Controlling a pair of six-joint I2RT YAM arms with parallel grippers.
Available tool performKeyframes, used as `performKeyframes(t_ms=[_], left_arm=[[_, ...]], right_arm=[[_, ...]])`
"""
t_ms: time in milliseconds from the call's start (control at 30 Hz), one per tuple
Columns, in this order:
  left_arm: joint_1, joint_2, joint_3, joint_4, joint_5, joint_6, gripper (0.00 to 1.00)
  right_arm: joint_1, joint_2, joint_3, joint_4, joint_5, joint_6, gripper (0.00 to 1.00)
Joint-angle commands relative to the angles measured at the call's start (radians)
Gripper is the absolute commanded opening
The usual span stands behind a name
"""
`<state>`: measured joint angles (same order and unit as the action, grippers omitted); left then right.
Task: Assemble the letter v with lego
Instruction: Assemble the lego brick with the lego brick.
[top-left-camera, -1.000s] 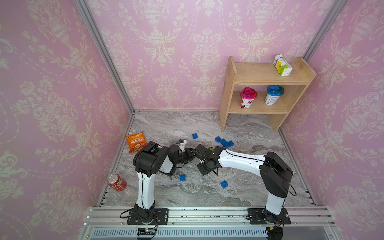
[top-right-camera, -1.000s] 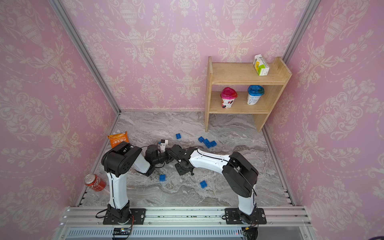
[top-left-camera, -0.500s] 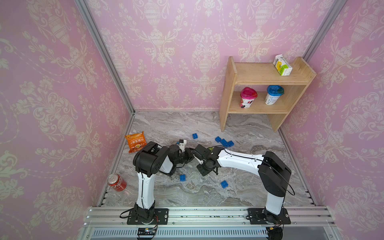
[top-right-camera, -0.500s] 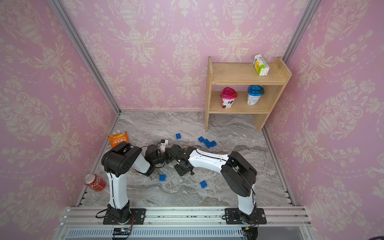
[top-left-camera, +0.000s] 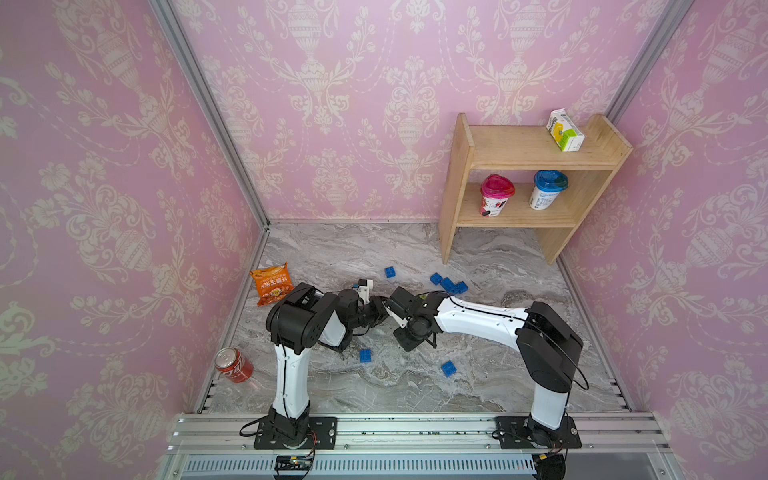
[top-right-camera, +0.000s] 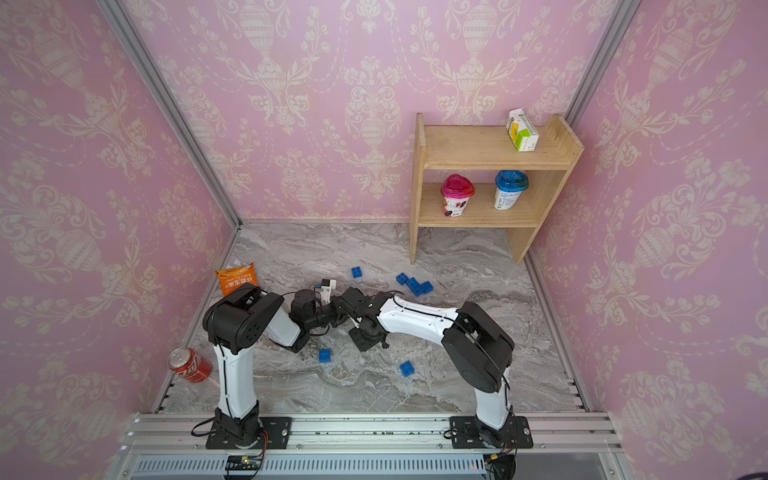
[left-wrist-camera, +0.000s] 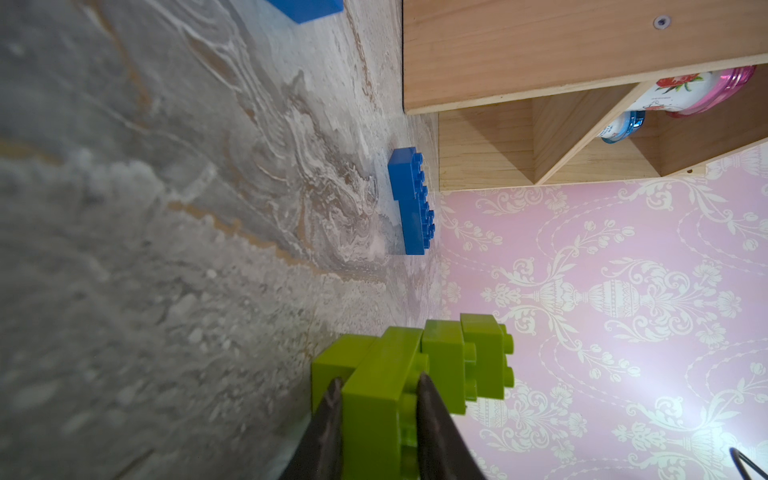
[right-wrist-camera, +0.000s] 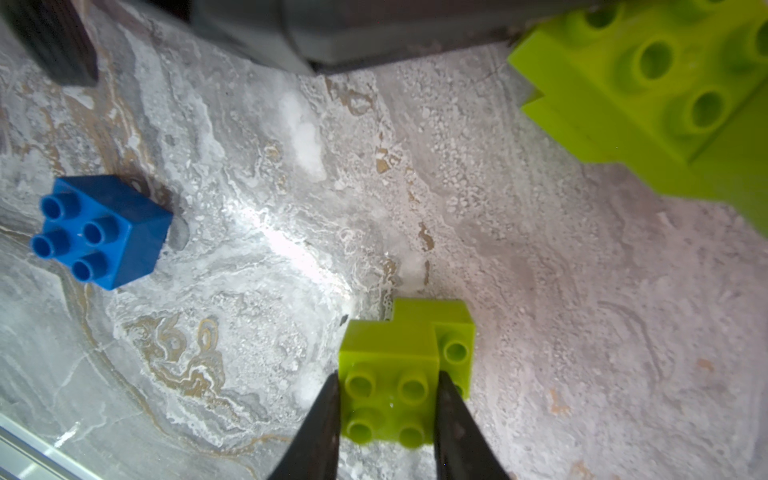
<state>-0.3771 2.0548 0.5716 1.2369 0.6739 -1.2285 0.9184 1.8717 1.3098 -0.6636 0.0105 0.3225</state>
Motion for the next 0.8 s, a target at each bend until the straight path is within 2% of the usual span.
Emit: performKeyframes(t_ms=[0,133,200,433,633,667,767], left_arm=[[-0.013,0.013,-0.009,-0.143,-0.025,0.024,0.25],[-0.014,0.012,-0.007,-0.145,-0.028,0.024,0.25],[-0.015,0.011,-0.007,-0.143,-0.027,0.024,0.25],[-0.016,0.007,-0.012,-0.142,-0.025,0.026,0.25],[-0.016,0.01,-0.014,-0.135,-0.021,0.024,0.25],[-0.016,0.009,-0.015,-0.134,-0.021,0.024,0.25],[-0.016,0.01,-0.014,-0.135,-0.022,0.024,0.25]], right_arm=[[-0.004,-0.006,-0.045,0.006,-0.002,0.156,0.0],[0.006,-0.037,-0.053,0.102,0.026,0.268,0.0],[0.004,-0.02,-0.026,0.087,0.071,0.324,0.0],[-0.001,0.013,0.021,0.065,0.148,0.411,0.02],[-0.003,0.047,0.04,0.064,0.129,0.431,0.07],[-0.002,0.051,0.044,0.061,0.131,0.433,0.09],[-0.003,0.059,0.052,0.042,0.142,0.434,0.22]])
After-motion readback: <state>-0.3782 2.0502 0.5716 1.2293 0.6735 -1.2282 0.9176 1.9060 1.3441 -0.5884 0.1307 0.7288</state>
